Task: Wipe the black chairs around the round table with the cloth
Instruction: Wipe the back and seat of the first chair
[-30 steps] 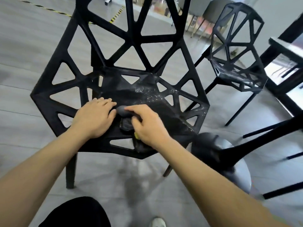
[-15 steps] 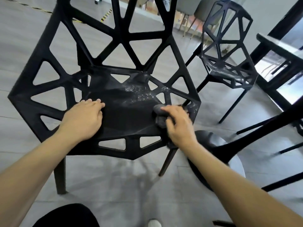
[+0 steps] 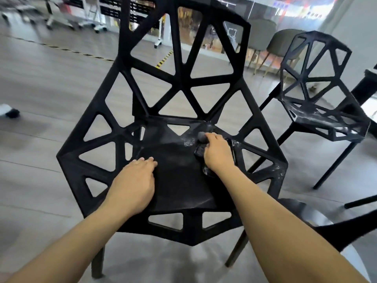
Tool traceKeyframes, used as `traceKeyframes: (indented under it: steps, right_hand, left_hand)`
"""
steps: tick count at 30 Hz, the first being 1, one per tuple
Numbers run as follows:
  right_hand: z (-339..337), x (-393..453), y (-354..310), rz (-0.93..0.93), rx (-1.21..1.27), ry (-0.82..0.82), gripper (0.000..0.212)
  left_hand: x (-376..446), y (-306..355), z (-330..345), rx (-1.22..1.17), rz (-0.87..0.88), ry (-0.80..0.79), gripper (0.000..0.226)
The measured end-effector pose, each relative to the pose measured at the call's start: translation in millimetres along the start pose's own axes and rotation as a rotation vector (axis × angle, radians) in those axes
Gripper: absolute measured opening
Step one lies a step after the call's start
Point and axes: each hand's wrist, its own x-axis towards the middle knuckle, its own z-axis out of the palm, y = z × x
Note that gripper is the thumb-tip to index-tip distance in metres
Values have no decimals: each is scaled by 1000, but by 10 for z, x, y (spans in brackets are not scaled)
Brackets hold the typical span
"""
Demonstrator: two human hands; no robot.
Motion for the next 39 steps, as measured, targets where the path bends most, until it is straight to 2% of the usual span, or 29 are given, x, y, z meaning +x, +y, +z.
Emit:
traceKeyframes:
  steps: [1,4,6,8,11,13,15,17,19,22,25,27,32,34,36,39]
  right_hand:
    - [55,0,-111,-51,49,-44,47]
    - [213,-240,-572,-368,207,-243,49]
    - [225,-213,-651,-491,223,-270,49]
    - [187,97,-435,-422,160,-203,47]
    - [135,568,6,-95,1,45,47]
    - [254,649,1,-44,-33,125,49]
    - [357,576,-179,-185,38,92,48]
    - [392,513,-300,-368,113,-27,45]
    - [389,555,-314,-451,52,-44,42]
    - [349,835,-135,-387,-129,138,33]
    - [302,1121,-29,-128,-160,295,29]
    - [374,1199,-191,-78,-129,309,26]
    - [814,1195,-1207,-476,13,114,27]
    - [839,1185,-1417,-563,12,110,26]
    - [759,1218,-1302,-593,-134,115,24]
    - [435,1273,-670,-512,-365,216,23]
  left_hand:
    - [11,-14,7,-13,-7,9,47]
    - [-3,-29,27,-42,2,51,55]
    - [-12,-23,25,-41,4,55,55]
    - [-34,-17,34,-34,-12,28,48]
    - [-20,-10,32,-29,-8,46,43]
    - [41,20,20,-6,-3,56,38]
    - [193,53,6,76,-3,56,27]
    - [462,24,10,143,-13,37,21]
    - [765,-41,55,187,5,-30,37]
    - [1006,-85,126,184,24,-143,59]
    - [970,-111,192,186,38,-133,61]
    - [945,-113,204,178,44,-112,61]
    - [960,-125,226,140,63,-65,60]
    - [970,-149,215,134,74,-68,60]
    - [968,-176,205,144,74,-80,61]
    - [968,-169,207,155,63,-102,61]
